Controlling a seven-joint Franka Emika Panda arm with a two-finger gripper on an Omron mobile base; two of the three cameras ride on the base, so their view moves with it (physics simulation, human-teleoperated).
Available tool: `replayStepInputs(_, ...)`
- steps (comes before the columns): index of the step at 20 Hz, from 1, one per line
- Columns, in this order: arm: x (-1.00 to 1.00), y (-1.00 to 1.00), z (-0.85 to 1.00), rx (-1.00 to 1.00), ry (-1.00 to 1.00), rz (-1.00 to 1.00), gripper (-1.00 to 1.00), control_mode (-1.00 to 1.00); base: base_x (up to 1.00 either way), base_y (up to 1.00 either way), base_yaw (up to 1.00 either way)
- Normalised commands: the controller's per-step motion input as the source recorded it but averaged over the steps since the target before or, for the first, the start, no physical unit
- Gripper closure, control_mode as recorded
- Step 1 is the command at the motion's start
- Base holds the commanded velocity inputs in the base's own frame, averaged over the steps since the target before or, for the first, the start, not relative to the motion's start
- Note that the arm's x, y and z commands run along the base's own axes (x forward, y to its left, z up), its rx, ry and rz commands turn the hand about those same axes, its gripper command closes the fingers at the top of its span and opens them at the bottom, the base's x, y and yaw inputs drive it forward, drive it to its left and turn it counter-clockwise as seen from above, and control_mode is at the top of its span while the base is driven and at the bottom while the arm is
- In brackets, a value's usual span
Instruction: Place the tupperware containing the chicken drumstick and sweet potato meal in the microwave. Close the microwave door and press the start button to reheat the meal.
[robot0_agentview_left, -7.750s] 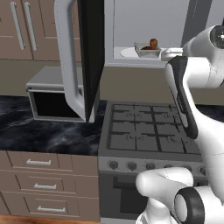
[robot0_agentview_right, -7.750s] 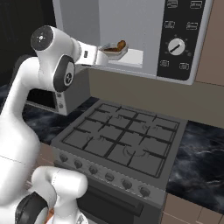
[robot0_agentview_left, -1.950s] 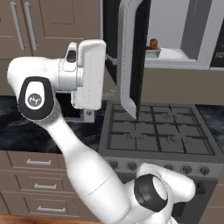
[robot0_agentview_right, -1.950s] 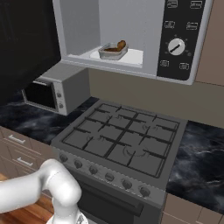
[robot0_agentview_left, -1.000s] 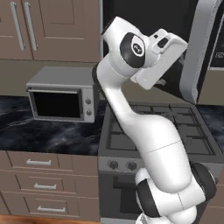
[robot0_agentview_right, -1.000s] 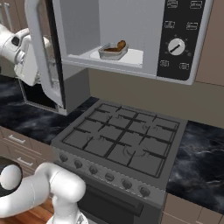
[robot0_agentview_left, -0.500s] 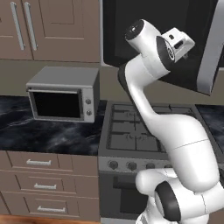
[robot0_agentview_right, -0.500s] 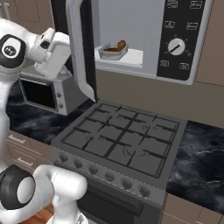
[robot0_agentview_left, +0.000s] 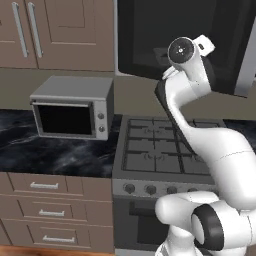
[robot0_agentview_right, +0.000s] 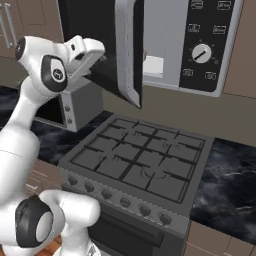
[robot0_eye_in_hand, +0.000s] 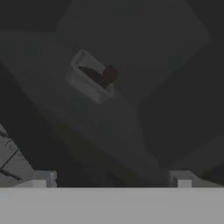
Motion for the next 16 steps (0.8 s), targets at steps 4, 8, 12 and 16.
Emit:
replayStepInputs(4,0.89,0.00,0.00,0.00,-0.17,0.40,-1.00,-1.00,0.00,0.00,0.00)
replayStepInputs(8,0.89,-0.06,0.00,0.00,-0.07,0.33,-1.00,-1.00,0.00,0.00,0.00)
replayStepInputs(12,0.78,-0.14,0.07,0.00,0.00,0.21,-1.00,-1.00,0.00,0.00,0.00)
replayStepInputs(16,0.70,-0.08,0.37,0.00,0.06,0.07,-1.00,-1.00,0.00,0.00,0.00)
